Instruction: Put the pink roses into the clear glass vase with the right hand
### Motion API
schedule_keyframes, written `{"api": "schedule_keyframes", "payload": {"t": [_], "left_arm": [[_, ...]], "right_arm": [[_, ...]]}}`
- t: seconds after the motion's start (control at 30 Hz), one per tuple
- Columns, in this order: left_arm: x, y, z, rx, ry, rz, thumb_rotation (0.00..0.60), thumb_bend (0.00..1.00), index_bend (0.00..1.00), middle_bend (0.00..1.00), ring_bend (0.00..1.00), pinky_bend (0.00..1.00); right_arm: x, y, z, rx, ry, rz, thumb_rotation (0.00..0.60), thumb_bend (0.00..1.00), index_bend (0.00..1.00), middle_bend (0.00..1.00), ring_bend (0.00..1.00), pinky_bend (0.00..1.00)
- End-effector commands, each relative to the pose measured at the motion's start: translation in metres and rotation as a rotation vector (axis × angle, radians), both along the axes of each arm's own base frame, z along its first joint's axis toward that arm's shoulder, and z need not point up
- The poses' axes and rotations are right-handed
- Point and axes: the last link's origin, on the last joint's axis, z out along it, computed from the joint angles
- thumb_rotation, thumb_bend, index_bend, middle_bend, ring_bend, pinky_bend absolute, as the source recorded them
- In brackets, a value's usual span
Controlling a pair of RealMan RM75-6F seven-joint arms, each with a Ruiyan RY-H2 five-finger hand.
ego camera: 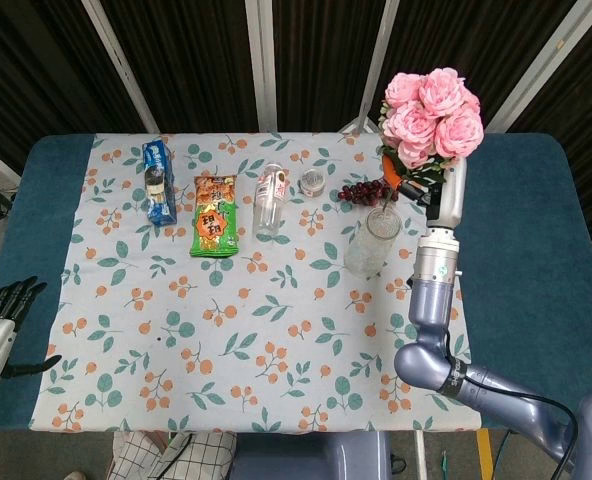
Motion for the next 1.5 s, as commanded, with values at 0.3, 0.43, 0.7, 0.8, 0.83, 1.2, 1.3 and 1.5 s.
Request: {"api": "schedule_keyframes", "payload": {"t": [0.3,0.43,0.7,0.8,0.83,1.2,1.3,1.5], "left_arm": [[0.001,-0.001,0.0,0.01,-0.001,-0.005,0.6,0.0,0.0,0.0,0.0,0.0],[0.001,0.0,0.0,0.01,-0.003,-0.004,0.6,0.0,0.0,0.0,0.0,0.0],[0.001,0.0,0.001,0.008,-0.007,-0.008,0.6,0.0,0.0,0.0,0.0,0.0],[0.001,0.0,0.001,0.005,-0.008,-0.006,0.6,0.0,0.0,0.0,0.0,0.0],[0.0,0.0,0.001,0.005,-0.008,-0.006,0.6,0.0,0.0,0.0,0.0,0.0],[0.0,0.0,0.0,0.0,-0.005,-0.002,0.6,0.0,0.0,0.0,0.0,0.0],[0.0,0.0,-0.001,-0.001,-0.005,0.0,0.6,0.0,0.0,0.0,0.0,0.0],[0.0,0.001,-0.001,-0.005,-0.002,0.0,0.6,0.0,0.0,0.0,0.0,0.0]], "right_arm": [[0.004,0.014,0.008,0.0,-0.014,0.011,0.6,0.31,0.46,0.51,0.5,0.24],[0.005,0.017,0.006,0.011,-0.017,0.007,0.6,0.31,0.46,0.5,0.5,0.24],[-0.001,0.022,-0.007,0.042,-0.007,-0.012,0.6,0.31,0.46,0.51,0.5,0.25],[-0.004,0.023,-0.013,0.054,-0.013,-0.022,0.6,0.31,0.46,0.5,0.5,0.25],[-0.005,0.023,-0.015,0.057,-0.013,-0.025,0.6,0.31,0.46,0.5,0.5,0.25],[-0.02,0.024,-0.04,0.104,-0.019,-0.058,0.6,0.31,0.45,0.51,0.48,0.24],[-0.025,0.022,-0.046,0.111,-0.023,-0.069,0.6,0.31,0.43,0.5,0.48,0.24],[-0.035,0.02,-0.057,0.125,-0.041,-0.093,0.6,0.31,0.41,0.49,0.46,0.24]]}}
